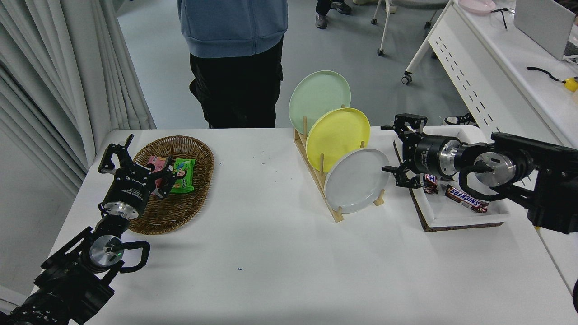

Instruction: Place the plate on the table

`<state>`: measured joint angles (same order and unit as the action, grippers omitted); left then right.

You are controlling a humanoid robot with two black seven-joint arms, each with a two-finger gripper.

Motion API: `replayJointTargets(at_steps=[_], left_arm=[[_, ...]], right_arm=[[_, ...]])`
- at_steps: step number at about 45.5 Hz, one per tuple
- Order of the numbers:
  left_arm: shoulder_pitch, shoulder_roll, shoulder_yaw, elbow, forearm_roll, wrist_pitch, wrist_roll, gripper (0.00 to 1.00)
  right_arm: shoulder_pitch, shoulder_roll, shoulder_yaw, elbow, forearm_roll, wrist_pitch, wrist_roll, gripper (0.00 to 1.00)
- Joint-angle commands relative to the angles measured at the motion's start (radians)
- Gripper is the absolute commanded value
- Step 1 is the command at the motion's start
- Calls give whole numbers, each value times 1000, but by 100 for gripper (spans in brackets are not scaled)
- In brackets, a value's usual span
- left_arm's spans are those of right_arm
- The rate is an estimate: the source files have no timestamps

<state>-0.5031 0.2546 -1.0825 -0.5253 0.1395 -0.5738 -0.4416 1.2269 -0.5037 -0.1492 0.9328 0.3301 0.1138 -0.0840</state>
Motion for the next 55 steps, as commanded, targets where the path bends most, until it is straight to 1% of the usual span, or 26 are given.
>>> replayJointTargets(at_steps=[1, 16, 21, 26, 33, 37, 39, 48, 55], left_arm=[[0, 0, 0, 1, 0, 0, 0, 100], [0, 0, 1, -1, 0, 0, 1, 100], [0, 0, 1, -1, 0, 0, 1, 100], [0, 0, 0, -1, 0, 0, 0, 100], [0, 0, 1, 1, 0, 0, 0, 100], [0, 0, 1, 1, 0, 0, 1, 100], [0, 0, 1, -1, 0, 0, 0, 100], [0, 0, 0, 1, 0, 0, 0, 100], [0, 0, 0, 1, 0, 0, 0, 100]], right_arm=[[20, 53, -7, -31, -2, -8, -3, 99], [23, 129, -33, -111, 0, -8, -5, 99], [25, 140, -41, -121, 1, -9, -5, 98], [25, 139, -43, -121, 3, -9, -7, 93], [28, 139, -43, -121, 1, -8, -10, 75], [28, 139, -40, -121, 6, -11, -10, 63], [26, 139, -36, -121, 10, -14, -10, 59], [20, 139, -26, -118, 38, -69, -10, 59], [14, 136, -27, -108, 58, -75, -10, 59]])
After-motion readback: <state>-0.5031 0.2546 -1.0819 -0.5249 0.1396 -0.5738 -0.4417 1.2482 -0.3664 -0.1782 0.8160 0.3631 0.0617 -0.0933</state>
